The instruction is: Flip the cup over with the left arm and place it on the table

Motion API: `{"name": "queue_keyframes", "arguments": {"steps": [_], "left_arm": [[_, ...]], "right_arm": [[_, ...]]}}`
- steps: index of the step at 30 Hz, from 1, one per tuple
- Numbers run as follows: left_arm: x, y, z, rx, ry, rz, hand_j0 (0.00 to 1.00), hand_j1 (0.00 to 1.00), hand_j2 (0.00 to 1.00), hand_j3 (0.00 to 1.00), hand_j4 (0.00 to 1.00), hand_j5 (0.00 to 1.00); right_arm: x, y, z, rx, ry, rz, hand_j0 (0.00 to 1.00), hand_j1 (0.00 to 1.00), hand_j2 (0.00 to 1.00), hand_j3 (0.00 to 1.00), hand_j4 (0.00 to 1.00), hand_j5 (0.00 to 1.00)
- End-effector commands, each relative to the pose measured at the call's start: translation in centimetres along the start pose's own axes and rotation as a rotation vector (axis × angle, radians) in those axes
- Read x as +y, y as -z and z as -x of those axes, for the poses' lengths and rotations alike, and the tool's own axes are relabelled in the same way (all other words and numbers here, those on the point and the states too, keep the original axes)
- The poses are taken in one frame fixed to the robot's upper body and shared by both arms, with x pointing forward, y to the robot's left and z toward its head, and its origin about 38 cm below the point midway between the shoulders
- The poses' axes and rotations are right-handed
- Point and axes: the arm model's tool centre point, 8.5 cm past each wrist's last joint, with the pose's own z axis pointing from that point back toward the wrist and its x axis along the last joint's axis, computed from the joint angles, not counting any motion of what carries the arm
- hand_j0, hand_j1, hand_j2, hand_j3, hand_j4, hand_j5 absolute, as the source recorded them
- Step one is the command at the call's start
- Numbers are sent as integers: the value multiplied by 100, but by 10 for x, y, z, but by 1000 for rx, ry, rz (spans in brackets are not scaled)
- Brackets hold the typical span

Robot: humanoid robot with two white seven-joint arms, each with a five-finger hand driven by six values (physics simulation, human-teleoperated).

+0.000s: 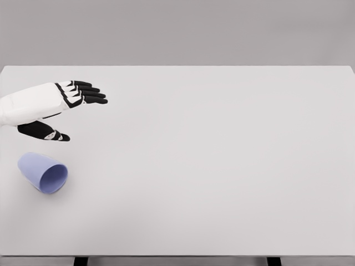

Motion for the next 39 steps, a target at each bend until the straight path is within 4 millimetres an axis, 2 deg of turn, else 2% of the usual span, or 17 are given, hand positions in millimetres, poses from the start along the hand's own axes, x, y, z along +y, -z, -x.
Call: {"name": "queue_keyframes", "arguments": {"steps": [1,7,9,10,11,13,15,17,18,20,24,26,27,29,33,39], "left_arm": [[1,-1,1,4,-5,-4,100,100,100,100,100,100],[7,-8,9,35,2,-12,100,100,100,100,100,100],[17,-10,10,42,24,-19,100,100,100,100,100,100],[25,-22,14,75,46,-8,100,100,100,100,100,100],[34,-43,27,148,58,9,100,100,100,100,100,100],[21,-56,44,203,2,31,100,100,100,100,100,100],[17,-77,45,253,13,118,100,100,100,100,100,100],[16,-97,40,290,24,2,100,100,100,100,100,100],[11,-106,39,309,21,-3,100,100,100,100,100,100],[0,-112,39,322,1,40,100,100,100,100,100,100],[-4,-114,40,328,-6,56,100,100,100,100,100,100],[-14,-114,39,326,-28,71,100,100,100,100,100,100],[-26,-114,39,327,-35,100,100,100,100,100,100,100],[-42,-110,38,316,27,168,100,100,100,100,100,100],[-54,-111,37,313,17,284,100,100,100,100,100,100],[-62,-106,36,302,2,274,100,100,100,100,100,100]], "right_arm": [[0,0,1,3,1,-3,100,100,100,100,100,100],[0,0,1,1,2,-1,100,100,100,100,100,100],[0,0,1,1,2,-1,100,100,100,100,100,100],[0,0,1,1,2,-1,100,100,100,100,100,100],[0,0,1,1,2,-1,100,100,100,100,100,100],[0,0,1,1,2,-1,100,100,100,100,100,100],[0,0,1,1,2,-1,100,100,100,100,100,100],[0,0,1,1,2,-1,100,100,100,100,100,100],[0,0,1,1,2,-1,100,100,100,100,100,100],[0,0,1,1,2,-1,100,100,100,100,100,100],[0,0,1,1,2,-1,100,100,100,100,100,100],[0,0,1,1,2,-1,100,100,100,100,100,100],[0,0,1,1,2,-1,100,100,100,100,100,100],[0,0,1,1,2,-1,100,100,100,100,100,100],[0,0,1,1,2,-1,100,100,100,100,100,100],[0,0,1,1,2,-1,100,100,100,100,100,100]]}}
